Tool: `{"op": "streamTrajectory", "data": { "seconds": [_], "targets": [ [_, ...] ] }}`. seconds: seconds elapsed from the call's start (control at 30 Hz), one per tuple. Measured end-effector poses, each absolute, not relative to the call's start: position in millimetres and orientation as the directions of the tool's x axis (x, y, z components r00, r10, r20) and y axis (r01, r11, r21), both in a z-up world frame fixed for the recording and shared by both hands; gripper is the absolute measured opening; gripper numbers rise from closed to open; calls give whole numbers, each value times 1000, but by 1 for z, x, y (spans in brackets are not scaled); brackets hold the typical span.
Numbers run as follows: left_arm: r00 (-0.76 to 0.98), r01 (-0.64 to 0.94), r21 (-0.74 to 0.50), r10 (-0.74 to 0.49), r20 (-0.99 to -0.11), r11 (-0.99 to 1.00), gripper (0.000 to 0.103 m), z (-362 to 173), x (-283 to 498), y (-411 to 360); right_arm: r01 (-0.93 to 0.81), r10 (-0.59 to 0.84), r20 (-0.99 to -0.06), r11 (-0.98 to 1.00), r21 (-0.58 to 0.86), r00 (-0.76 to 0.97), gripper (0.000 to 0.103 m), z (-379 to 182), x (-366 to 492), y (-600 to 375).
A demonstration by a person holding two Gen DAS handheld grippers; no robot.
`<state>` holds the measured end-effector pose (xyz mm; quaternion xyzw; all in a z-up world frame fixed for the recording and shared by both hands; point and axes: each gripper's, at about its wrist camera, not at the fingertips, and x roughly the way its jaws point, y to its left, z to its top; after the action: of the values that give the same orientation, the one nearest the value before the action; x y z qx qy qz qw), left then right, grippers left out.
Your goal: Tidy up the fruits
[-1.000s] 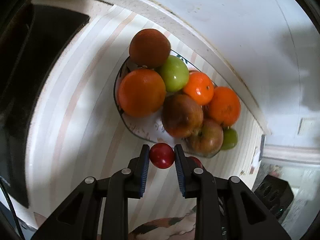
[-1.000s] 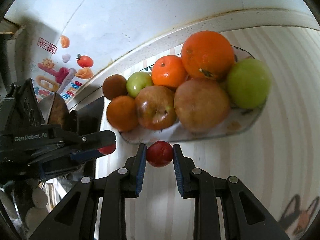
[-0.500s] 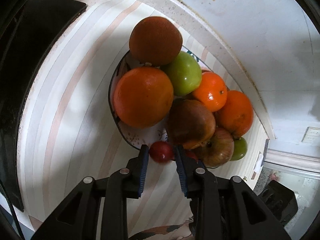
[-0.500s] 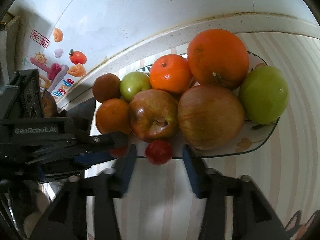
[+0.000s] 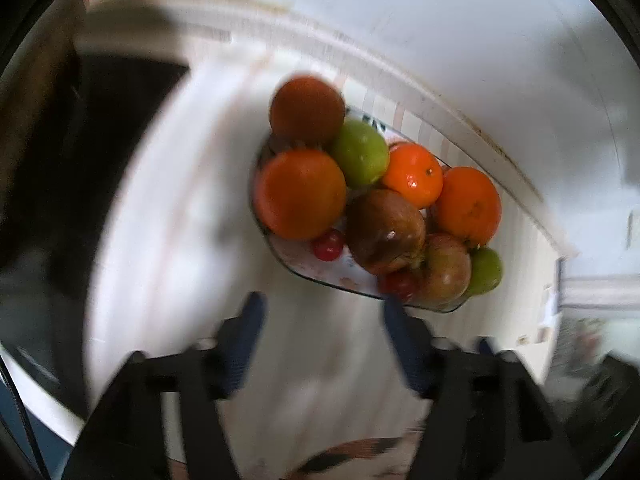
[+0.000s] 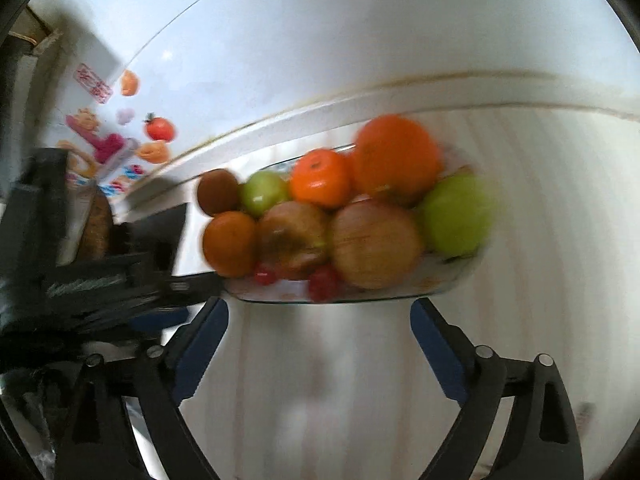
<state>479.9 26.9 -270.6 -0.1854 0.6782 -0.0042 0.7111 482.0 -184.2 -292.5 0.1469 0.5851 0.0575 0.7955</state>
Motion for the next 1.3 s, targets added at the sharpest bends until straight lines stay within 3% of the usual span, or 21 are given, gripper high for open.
{"op": "streamTrajectory", "data": {
  "seconds": [0.03,0.13,0.27,0.77,1.3],
  "targets": [
    [93,-217,-237,-221,-971,947,86,-263,477,24,82,242,-920,957,280,309,96,-286,481,-188],
    [151,-128,-108,-88,-985,986,94,-239,468,17,88,151,-941,979,185,302,98,-266,475,-202],
    [209,-60,0,13,-978,998,97,-219,453,10,84,67,-948,992,98,312,99,-243,465,-216],
    [377,-55,13,33,-926,998,97,-143,397,-3,66,44,-917,995,76,396,100,-169,425,-224],
    [533,48,-35,-55,-844,998,97,-41,253,12,116,-27,-830,992,46,556,100,-29,265,-193]
  ]
}}
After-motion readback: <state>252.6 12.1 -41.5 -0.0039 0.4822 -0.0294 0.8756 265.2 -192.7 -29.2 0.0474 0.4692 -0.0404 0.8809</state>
